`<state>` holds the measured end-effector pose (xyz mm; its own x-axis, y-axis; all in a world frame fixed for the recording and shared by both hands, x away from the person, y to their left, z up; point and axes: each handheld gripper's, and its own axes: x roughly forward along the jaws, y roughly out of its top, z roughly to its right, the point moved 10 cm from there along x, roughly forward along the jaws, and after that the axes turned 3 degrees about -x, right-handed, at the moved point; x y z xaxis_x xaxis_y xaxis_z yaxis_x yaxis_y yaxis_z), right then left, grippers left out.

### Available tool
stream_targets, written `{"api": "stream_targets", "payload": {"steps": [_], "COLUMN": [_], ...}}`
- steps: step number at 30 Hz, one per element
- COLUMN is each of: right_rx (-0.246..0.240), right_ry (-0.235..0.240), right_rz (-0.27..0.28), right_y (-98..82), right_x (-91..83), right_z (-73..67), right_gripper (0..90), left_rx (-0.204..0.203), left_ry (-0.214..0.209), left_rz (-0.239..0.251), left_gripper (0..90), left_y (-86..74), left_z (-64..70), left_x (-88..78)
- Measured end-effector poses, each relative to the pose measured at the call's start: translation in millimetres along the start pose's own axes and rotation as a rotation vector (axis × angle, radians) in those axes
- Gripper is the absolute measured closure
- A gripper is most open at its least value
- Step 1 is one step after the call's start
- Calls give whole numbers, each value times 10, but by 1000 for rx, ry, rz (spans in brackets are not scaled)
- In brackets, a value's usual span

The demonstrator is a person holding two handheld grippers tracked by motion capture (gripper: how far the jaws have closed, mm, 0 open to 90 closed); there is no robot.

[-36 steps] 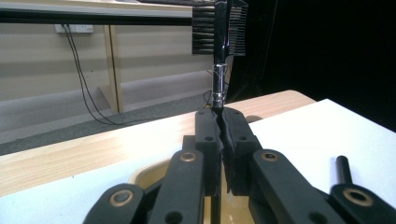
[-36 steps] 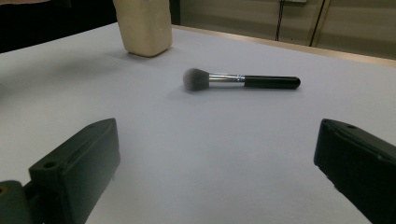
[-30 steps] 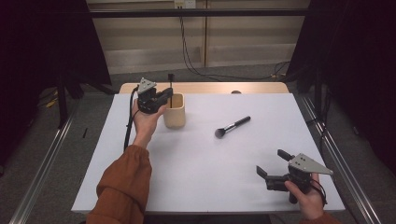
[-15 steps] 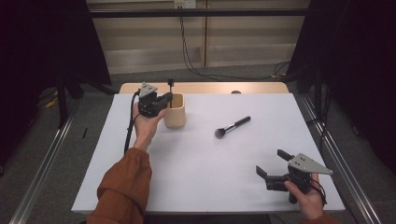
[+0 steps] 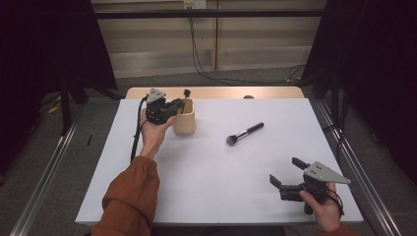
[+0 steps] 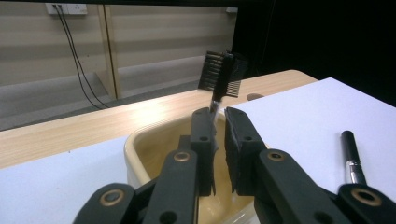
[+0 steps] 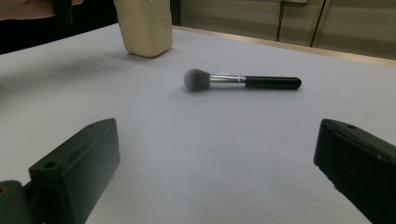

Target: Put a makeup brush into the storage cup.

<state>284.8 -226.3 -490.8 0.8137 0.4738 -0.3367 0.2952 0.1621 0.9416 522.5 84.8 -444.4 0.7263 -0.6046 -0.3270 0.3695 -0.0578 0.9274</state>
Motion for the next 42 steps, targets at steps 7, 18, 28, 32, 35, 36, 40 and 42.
{"api": "stream_targets", "payload": {"steps": [7,18,28,32,35,36,40,42], "right_rx": [2,5,4,3,3,3,2,4], "right_ry": [0,-3,-4,-4,-3,-4,-4,-5], "right_rz": [-1,4,-1,0,-1,-1,0,0], "right_y": [0,5,-1,0,0,0,1,0], "right_x": [2,-1,5,5,7,5,3,5], "right_z": [0,1,6,6,4,3,4,6], "right_gripper": [0,0,0,0,0,0,0,0], "left_rx": [0,-26,-34,-43,-33,-30,12,14], "left_ry": [-17,-4,-25,-35,-38,-39,-15,-14], "left_rz": [-2,-21,6,9,15,18,4,6], "left_gripper": [702,307,59,42,44,50,57,57], "left_y": [3,14,34,32,19,14,-50,-64], "left_z": [-2,-19,27,22,29,31,50,65], "left_x": [-24,-88,-231,-291,-348,-362,-426,-464]}}
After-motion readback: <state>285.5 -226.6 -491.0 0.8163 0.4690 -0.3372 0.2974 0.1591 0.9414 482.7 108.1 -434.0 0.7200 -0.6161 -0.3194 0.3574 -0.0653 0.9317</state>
